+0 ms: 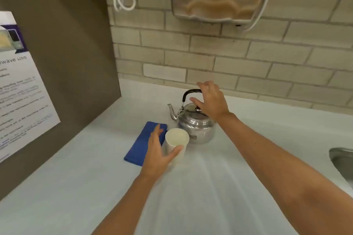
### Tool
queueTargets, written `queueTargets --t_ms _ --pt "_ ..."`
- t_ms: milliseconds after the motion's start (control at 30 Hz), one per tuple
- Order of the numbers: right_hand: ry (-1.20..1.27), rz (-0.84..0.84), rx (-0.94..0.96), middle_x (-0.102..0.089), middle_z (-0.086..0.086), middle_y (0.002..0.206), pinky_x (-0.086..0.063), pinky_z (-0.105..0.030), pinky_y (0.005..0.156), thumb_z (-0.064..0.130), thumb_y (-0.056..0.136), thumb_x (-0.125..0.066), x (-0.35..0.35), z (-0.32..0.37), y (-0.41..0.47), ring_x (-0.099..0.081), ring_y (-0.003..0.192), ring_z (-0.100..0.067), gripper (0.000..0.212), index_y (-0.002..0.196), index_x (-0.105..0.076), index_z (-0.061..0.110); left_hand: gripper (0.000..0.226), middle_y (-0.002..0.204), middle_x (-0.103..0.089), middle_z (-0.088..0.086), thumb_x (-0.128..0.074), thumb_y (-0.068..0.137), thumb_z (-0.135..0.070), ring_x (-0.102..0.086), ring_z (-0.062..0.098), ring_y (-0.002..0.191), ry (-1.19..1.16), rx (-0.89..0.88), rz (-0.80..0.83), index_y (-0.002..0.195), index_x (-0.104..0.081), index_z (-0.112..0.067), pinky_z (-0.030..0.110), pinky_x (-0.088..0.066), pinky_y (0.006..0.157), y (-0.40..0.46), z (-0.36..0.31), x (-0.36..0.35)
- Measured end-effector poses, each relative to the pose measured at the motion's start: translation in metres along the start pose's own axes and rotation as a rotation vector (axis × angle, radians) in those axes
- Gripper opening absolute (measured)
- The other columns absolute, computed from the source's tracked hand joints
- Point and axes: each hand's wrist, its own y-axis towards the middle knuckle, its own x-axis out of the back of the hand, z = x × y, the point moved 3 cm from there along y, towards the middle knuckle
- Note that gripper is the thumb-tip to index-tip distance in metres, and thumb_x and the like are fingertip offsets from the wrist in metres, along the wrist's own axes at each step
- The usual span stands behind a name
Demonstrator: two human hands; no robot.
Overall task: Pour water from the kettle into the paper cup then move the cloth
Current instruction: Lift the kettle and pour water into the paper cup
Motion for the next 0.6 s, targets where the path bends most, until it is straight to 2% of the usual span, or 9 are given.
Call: queueTargets --t_ms 67,133,267,367,467,600 --pt "-0.037 0.050 -0.002 -0.049 -0.017 0.130 -0.044 -0.047 0.093 0.047 0.088 -0.056 -0.004 -0.007 0.014 -0.047 0.117 -0.035 0.060 0.138 -0.043 0.015 0.120 0.139 -0.038 -0.010 -0.071 0.045 -0.075 -0.036 0.010 0.131 -0.027 0.061 0.022 0.142 -0.011 -0.038 0.028 -0.029 0.105 -0.002 0.006 -0.009" --pt "-0.032 0.174 -0.008 -0.054 -0.016 0.126 -0.045 -0.046 0.089 0.051 0.087 -0.055 -0.010 -0.013 0.028 -0.051 0.115 -0.035 0.058 0.136 -0.045 0.020 0.126 0.134 -0.040 -0.011 -0.075 0.039 -0.072 -0.038 0.008 0.127 -0.023 0.115 0.020 0.142 -0.009 -0.040 0.025 -0.030 0.102 -0.007 0.016 -0.013" --pt "0.102 0.279 -0.059 -0.068 -0.012 0.097 -0.043 -0.033 0.071 0.059 0.082 -0.056 -0.021 -0.023 0.056 -0.062 0.095 -0.032 0.047 0.105 -0.067 0.020 0.126 0.126 -0.044 -0.012 -0.077 0.037 -0.068 -0.042 0.008 0.121 -0.026 0.165 0.009 0.141 -0.010 -0.040 0.025 -0.033 0.098 -0.005 0.020 -0.015" --pt "0.149 0.343 -0.090 -0.060 -0.005 0.080 -0.040 -0.030 0.067 0.064 0.081 -0.053 -0.026 -0.027 0.071 -0.058 0.083 -0.026 0.051 0.092 -0.067 0.016 0.117 0.121 -0.045 -0.019 -0.080 0.045 -0.059 -0.044 0.008 0.119 -0.021 0.168 0.023 0.139 -0.013 -0.041 0.025 -0.036 0.096 -0.004 0.017 -0.017" --pt "0.138 0.374 -0.126 -0.052 0.001 0.064 -0.034 -0.027 0.057 0.067 0.080 -0.051 -0.030 -0.029 0.073 -0.054 0.074 -0.023 0.054 0.086 -0.065 0.015 0.110 0.128 -0.046 -0.016 -0.084 0.055 -0.042 -0.046 0.008 0.120 -0.011 0.161 0.026 0.140 -0.015 -0.037 0.024 -0.039 0.095 -0.002 0.015 -0.021" --pt "0.136 0.368 -0.122 -0.049 0.003 0.059 -0.032 -0.026 0.051 0.067 0.079 -0.053 -0.030 -0.030 0.071 -0.054 0.069 -0.023 0.052 0.078 -0.060 0.016 0.104 0.131 -0.047 -0.010 -0.084 0.060 -0.035 -0.048 0.010 0.119 0.029 0.135 0.003 0.141 -0.019 -0.029 0.028 -0.043 0.099 0.002 0.010 -0.022"
